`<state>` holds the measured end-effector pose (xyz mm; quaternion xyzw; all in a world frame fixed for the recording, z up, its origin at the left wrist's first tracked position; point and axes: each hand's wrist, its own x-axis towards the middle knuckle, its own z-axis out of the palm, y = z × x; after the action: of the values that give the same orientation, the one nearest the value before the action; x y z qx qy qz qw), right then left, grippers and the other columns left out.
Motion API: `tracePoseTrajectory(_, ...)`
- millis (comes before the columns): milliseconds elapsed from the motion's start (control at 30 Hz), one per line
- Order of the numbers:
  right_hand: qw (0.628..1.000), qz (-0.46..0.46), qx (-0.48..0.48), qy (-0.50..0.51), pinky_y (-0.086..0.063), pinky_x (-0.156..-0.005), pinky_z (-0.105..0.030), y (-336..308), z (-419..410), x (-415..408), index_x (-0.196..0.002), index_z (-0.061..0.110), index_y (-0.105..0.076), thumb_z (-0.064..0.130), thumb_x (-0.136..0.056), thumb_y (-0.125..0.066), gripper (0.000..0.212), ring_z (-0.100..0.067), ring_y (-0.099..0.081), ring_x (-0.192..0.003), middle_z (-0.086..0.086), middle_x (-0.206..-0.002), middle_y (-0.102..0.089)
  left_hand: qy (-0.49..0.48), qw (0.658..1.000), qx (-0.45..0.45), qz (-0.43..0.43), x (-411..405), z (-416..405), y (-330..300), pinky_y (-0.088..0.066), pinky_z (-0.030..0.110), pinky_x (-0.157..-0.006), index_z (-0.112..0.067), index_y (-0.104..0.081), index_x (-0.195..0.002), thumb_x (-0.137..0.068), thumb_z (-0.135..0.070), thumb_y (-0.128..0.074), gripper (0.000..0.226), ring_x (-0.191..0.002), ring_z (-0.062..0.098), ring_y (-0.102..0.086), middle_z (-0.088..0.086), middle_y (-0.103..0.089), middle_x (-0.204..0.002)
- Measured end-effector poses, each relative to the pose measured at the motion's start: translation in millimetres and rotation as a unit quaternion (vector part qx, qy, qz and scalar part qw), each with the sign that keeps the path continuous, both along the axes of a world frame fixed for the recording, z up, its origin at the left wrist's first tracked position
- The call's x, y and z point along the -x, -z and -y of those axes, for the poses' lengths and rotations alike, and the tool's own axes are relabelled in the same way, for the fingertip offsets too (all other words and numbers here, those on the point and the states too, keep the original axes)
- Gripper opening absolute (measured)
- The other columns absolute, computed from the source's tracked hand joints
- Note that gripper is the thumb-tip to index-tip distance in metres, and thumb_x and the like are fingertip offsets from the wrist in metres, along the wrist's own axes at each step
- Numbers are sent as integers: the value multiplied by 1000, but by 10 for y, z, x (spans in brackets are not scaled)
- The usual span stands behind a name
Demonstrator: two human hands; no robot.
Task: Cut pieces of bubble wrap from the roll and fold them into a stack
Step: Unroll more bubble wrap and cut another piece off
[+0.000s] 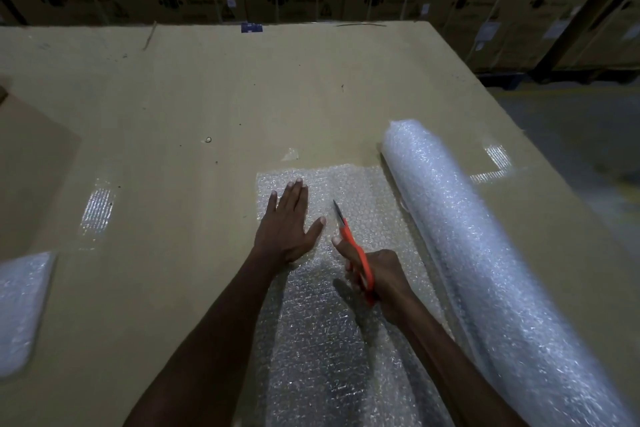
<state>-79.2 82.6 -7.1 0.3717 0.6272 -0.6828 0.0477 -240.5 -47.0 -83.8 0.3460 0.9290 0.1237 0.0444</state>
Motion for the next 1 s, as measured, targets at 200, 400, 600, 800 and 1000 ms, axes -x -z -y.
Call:
tracePoseTrajectory(200,1000,0,-3,-3,-34,-41,-20,-40,-29,114,-71,3,-72,55,-73,-85,54,-14,-47,-40,-9,-52,-56,0,1000,-1,6,-5,9,-1,11,41,-122,-8,0,-159,-97,-65,-14,86,-153,18,11,8,8,-167)
tracePoseTrajectory(400,1000,-1,-4,-9,-34,-42,-21,-17,-15,179,-68,7,-69,58,-71,-85,54,-18,-49,-45,-10,-57,-57,1,1000,-1,4,-4,19,16,11,41,-122,-8,0,-159,-93,-69,-6,90,-153,18,12,8,8,-167)
tracePoseTrajectory(600,1000,-2,-11,-10,-32,-43,-22,4,-6,185,-69,7,-69,63,-67,-85,58,-20,-47,-49,-14,-61,-55,1,1000,0,4,1,20,23,12,41,-122,-8,2,-159,-93,-69,-6,90,-153,18,13,8,10,-167)
tracePoseTrajectory(800,1000,-10,-15,-1,-35,-43,-22,26,-12,259,-69,4,-69,61,-68,-86,60,-20,-48,-46,-16,-60,-56,0,1000,-2,5,4,21,26,12,41,-123,-8,2,-159,-92,-70,-4,92,-153,18,14,7,10,-167)
tracePoseTrajectory(1000,999,-32,-7,-4,-33,-42,-21,56,-36,296,-74,1,-68,57,-69,-88,59,-19,-44,-44,-15,-58,-52,0,1000,2,9,13,20,28,11,42,-123,-8,3,-159,-92,-70,-5,92,-153,18,14,8,11,-167)
